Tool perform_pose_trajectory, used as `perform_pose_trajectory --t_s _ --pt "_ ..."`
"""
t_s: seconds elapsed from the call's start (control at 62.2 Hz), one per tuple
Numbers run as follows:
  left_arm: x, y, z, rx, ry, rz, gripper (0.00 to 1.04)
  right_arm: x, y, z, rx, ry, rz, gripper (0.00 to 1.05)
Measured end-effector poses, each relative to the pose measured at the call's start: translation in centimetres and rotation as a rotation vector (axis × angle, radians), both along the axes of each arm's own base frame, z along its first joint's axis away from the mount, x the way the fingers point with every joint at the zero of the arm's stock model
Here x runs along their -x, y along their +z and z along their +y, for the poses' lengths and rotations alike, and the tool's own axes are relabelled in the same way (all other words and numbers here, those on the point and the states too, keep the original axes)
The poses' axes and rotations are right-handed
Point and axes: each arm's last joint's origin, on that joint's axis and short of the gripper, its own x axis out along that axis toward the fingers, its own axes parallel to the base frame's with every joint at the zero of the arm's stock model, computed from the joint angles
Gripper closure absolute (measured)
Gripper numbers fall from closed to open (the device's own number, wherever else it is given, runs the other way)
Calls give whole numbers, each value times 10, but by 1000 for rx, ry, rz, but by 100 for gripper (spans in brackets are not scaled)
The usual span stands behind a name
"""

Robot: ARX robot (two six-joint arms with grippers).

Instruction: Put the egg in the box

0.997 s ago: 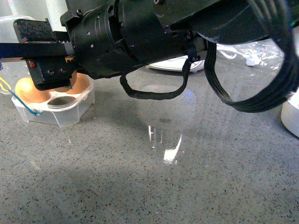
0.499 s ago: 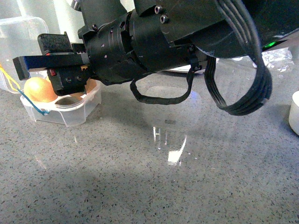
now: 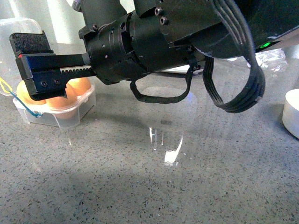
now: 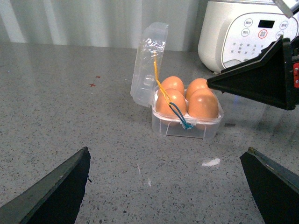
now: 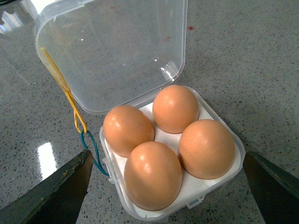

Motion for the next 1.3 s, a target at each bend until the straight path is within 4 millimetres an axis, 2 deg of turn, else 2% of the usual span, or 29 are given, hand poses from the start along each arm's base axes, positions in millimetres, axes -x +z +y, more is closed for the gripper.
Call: perform_pose_trajectory --t_s 0.113,0.241,0.434,0.531,0.611,0.836,0.933,1.029,1.158,1.271,1.303 --pt "0 0 0 0 0 0 7 1 16 -18 -38 -60 -52 7" --pt "0 0 0 0 0 0 7 8 33 -51 -72 -194 -126 7" --pt "0 0 0 0 0 0 7 29 45 -99 -25 -521 -286 7" --pt "0 0 0 0 0 0 7 46 46 -123 19 -678 -396 7" --pt "0 0 0 0 0 0 7 69 42 -156 74 -826 -508 7" --pt "0 0 0 0 0 0 7 114 19 -229 123 -1054 -552 8" --pt "0 0 0 0 0 0 7 140 0 -255 72 -1024 -422 25" --pt "0 0 0 0 0 0 7 163 -15 -273 30 -1025 -367 41" --pt "0 0 0 0 0 0 7 177 -19 -279 -12 -1061 -384 62" --pt "0 0 0 0 0 0 7 189 -30 -278 -17 -1055 -373 93" --pt "0 0 0 0 0 0 7 191 -32 -279 -18 -1056 -372 98"
